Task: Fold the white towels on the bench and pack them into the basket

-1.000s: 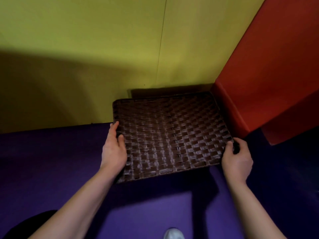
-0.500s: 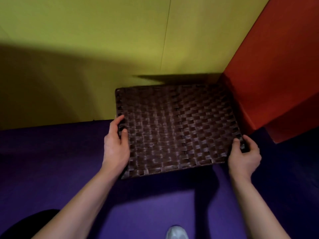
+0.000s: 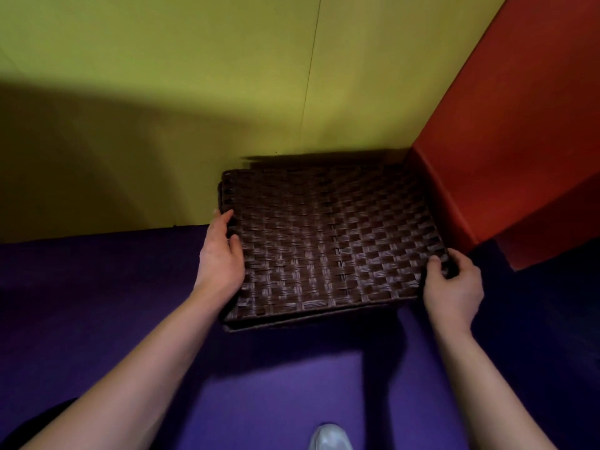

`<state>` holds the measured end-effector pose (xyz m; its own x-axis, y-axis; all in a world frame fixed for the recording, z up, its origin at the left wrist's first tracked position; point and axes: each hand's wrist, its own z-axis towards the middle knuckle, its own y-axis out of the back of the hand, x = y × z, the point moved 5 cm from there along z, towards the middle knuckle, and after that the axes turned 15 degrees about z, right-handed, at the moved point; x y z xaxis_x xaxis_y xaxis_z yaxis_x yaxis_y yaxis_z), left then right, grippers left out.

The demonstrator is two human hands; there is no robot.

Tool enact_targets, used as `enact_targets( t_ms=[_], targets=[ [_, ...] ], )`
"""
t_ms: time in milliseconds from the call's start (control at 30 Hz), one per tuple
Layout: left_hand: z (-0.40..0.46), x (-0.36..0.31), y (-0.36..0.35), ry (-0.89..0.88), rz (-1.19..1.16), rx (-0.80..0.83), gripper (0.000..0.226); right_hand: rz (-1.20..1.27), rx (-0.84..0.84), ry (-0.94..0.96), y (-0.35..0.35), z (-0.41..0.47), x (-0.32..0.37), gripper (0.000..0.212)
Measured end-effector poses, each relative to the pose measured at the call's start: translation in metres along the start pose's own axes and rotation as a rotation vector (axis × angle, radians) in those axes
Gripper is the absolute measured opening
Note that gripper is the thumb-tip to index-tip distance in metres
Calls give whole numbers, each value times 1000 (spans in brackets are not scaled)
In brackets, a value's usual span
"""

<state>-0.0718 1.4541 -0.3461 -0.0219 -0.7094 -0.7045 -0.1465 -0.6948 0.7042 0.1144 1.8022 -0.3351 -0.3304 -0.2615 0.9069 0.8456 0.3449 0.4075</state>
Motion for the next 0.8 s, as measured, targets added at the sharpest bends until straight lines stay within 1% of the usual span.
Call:
enact_targets(
  t_ms=[100,233,367,433,467,533,600,700,800],
  targets=[
    [-5,4,2,33,-10,16,50,-18,15,-3,3,3,-2,40],
    [-6,5,4,34,4,-6,50,-42,27,8,2,4,1,40],
    [-2,-2,5,-66,85,-39,48,-67,28,27,2,3,2,46],
    [-1,-8,9,-126,222,-42,48,-175,29,162,0,1,14,49],
    [0,-13,13,-145,312,-50,47,-221,48,260,-4,-1,24,49],
    [1,-28,25,-174,455,-66,46,-248,147,417,-18,-5,48,48],
    [-3,-49,40,-232,536,-65,45,-240,256,508,-33,-12,76,48],
    [-14,-83,68,-296,611,-32,44,-226,402,548,-46,-25,126,49],
    [-32,-125,113,-340,632,-36,44,-207,502,612,-44,-44,190,51]
  ],
)
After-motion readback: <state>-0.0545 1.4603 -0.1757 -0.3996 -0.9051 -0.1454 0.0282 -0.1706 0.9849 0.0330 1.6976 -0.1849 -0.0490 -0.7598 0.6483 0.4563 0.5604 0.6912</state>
